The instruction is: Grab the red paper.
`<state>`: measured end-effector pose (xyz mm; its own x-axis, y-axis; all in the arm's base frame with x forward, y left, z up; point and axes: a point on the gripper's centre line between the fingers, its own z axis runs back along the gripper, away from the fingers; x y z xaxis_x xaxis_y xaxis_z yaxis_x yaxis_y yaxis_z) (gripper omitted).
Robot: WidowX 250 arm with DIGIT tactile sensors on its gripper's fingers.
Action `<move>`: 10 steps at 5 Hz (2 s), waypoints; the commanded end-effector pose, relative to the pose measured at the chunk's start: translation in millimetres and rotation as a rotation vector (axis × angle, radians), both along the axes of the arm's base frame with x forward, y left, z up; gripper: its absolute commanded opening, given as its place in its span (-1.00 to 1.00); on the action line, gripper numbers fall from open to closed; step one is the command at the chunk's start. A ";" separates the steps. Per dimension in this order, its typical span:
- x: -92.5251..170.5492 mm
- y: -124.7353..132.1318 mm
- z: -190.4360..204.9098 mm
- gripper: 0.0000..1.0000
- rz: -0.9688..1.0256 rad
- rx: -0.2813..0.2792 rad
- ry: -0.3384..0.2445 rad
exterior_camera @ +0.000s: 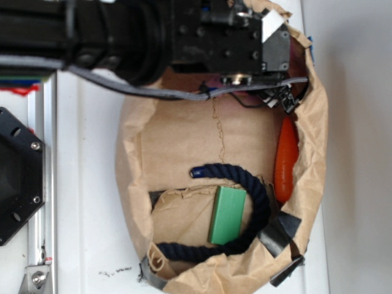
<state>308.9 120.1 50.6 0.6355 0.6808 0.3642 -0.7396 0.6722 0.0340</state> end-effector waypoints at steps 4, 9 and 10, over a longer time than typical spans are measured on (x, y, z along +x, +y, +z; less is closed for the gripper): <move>4.9 6.5 9.4 -1.00 -0.048 0.005 -0.065; -5.9 -92.7 103.7 -1.00 -0.593 -0.459 0.090; -25.1 -92.4 109.6 -1.00 -0.560 -0.459 0.144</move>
<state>283.5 15.8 138.4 0.9558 0.2888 -0.0546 -0.2927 0.9192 -0.2633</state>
